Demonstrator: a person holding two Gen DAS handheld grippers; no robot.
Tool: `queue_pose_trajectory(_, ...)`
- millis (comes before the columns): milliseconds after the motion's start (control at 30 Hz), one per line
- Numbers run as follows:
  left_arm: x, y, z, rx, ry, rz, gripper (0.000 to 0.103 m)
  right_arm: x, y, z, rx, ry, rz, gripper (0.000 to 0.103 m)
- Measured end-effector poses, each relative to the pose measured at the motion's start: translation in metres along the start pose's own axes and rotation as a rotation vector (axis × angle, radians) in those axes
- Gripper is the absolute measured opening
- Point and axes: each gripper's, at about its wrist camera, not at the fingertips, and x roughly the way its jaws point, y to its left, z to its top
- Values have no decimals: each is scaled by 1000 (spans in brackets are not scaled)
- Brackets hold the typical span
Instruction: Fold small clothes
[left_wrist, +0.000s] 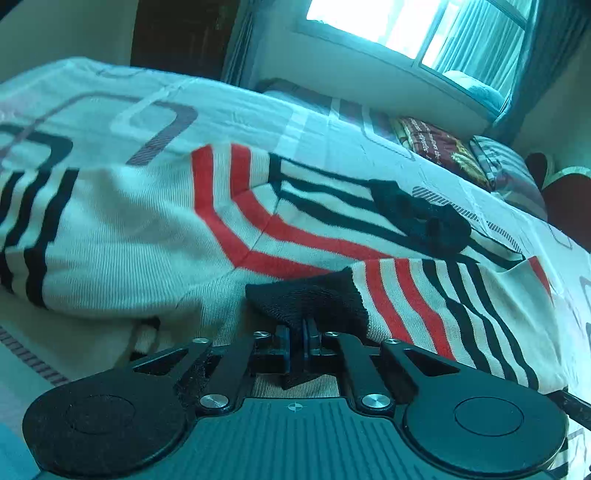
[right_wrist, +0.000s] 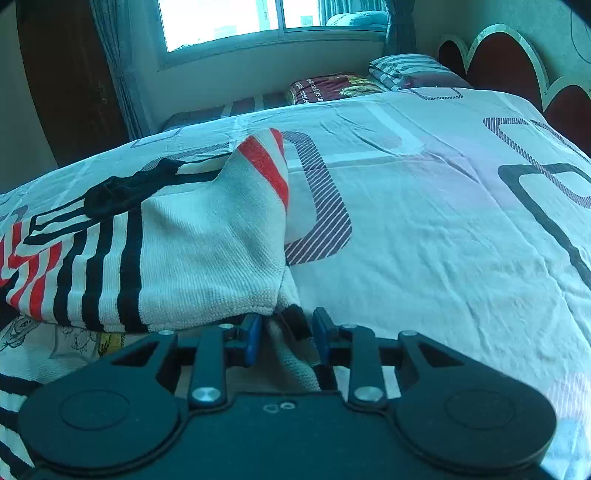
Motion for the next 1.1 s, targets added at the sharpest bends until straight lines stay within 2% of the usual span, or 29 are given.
queue_pose_trajectory(67,-10,3,5,-19,-18,2,6,-10,-3,-1,12,2,26,30)
queue_pose_trajectory(133,-21,11,8,-25,-40,31,6,-25,-8,0,33,-24,49,37)
queue_pose_trajectory(200,-31,19,12,-37,-58,60,6,-37,-11,6,45,-68,63,37)
queue_pose_trajectory(267,-39,22,17,-47,-85,46,6,-37,-10,18,34,-106,60,38)
queue_pose_trajectory(367,-31,3,24,-9,-74,-17,6,-11,-1,39,4,-94,62,38)
queue_pose_trajectory(467,-11,-21,24,32,-36,-72,6,24,1,61,51,-73,68,37)
queue_pose_trajectory(533,8,-33,19,55,18,-80,6,45,0,77,80,-77,67,44)
queue_pose_trajectory(600,23,-36,14,66,38,-58,6,66,-1,93,97,-68,66,48)
queue_pose_trajectory(667,32,-33,11,69,36,-50,7,86,-4,103,126,-46,81,45)
queue_pose_trajectory(700,34,-29,12,49,38,-53,7,93,-7,107,136,-36,78,32)
queue_pose_trajectory(733,35,-27,14,28,45,-57,7,100,-10,107,152,-25,61,29)
queue_pose_trajectory(833,37,-31,15,52,46,-49,7,106,-26,102,232,-33,80,27)
queue_pose_trajectory(900,33,-37,16,95,50,-32,7,102,-22,102,220,-32,50,27)
queue_pose_trajectory(933,27,-38,18,101,47,-25,7,96,-18,103,213,-39,19,31)
queue_pose_trajectory(967,18,-36,19,97,34,-27,7,88,-13,103,191,-59,-11,34)
queue_pose_trajectory(1067,5,-21,17,62,19,-18,10,70,9,96,72,-108,-18,35)
queue_pose_trajectory(1100,7,-17,16,57,41,-12,25,76,13,92,39,-70,-31,35)
